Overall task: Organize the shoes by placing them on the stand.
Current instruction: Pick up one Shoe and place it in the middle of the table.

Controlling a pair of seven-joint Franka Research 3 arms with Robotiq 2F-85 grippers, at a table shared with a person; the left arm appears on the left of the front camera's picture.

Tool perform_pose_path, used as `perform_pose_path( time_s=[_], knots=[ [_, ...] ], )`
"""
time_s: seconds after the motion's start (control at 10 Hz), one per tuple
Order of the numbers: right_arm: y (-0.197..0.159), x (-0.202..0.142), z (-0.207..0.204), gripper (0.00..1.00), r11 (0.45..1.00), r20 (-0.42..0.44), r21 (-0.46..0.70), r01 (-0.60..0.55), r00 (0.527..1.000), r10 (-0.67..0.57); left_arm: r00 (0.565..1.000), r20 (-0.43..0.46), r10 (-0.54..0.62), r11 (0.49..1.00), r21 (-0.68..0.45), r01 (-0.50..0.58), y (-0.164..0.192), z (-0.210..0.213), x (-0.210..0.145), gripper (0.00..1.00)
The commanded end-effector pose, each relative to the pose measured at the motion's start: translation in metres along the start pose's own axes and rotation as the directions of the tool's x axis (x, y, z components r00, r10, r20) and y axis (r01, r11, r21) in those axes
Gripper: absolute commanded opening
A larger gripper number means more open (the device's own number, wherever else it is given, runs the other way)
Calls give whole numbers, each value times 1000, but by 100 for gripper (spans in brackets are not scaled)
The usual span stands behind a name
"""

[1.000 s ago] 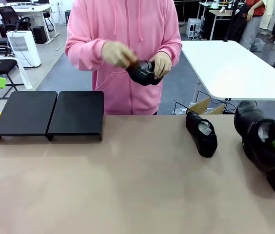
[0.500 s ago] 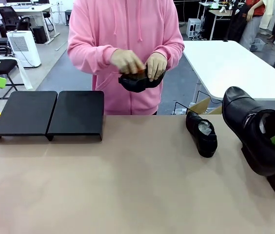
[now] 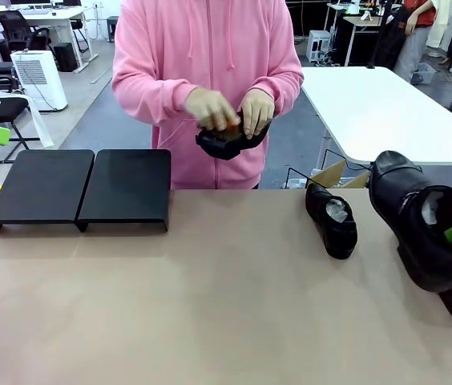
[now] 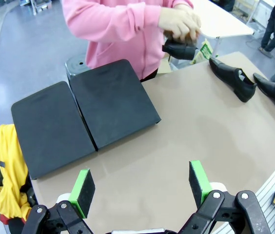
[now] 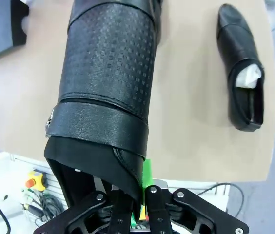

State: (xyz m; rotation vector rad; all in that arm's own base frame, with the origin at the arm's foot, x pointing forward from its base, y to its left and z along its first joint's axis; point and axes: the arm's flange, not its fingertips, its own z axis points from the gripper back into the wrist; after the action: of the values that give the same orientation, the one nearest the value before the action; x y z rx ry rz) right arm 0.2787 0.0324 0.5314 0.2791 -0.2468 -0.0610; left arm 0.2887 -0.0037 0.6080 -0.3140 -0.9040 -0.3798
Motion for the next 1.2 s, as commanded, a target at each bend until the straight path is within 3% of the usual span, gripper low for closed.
perform_pose_path(
  time_s=[0.0, 0.3, 0.5, 0.7, 1.1],
  knots=[
    [58, -13, -14, 0, 1000, 60, -24, 20, 998, -19, 1000, 5, -7, 1000, -7, 7, 1, 2, 0, 100],
    [139, -42, -64, 0, 995, 130, -102, 11, 991, 2, 1000, 5, -7, 1000, -7, 7, 1, 2, 0, 100],
    [178, -55, -140, 0, 997, 55, -76, -18, 998, 22, 1000, 5, -7, 1000, -7, 7, 1, 2, 0, 100],
    [199, -68, -201, 0, 998, -28, -37, -45, 999, 44, 1000, 5, -7, 1000, -7, 7, 1, 2, 0, 100],
    [213, -81, -256, 0, 995, -81, -23, -102, 992, 99, 1000, 5, -7, 1000, -7, 7, 1, 2, 0, 100]
  ],
)
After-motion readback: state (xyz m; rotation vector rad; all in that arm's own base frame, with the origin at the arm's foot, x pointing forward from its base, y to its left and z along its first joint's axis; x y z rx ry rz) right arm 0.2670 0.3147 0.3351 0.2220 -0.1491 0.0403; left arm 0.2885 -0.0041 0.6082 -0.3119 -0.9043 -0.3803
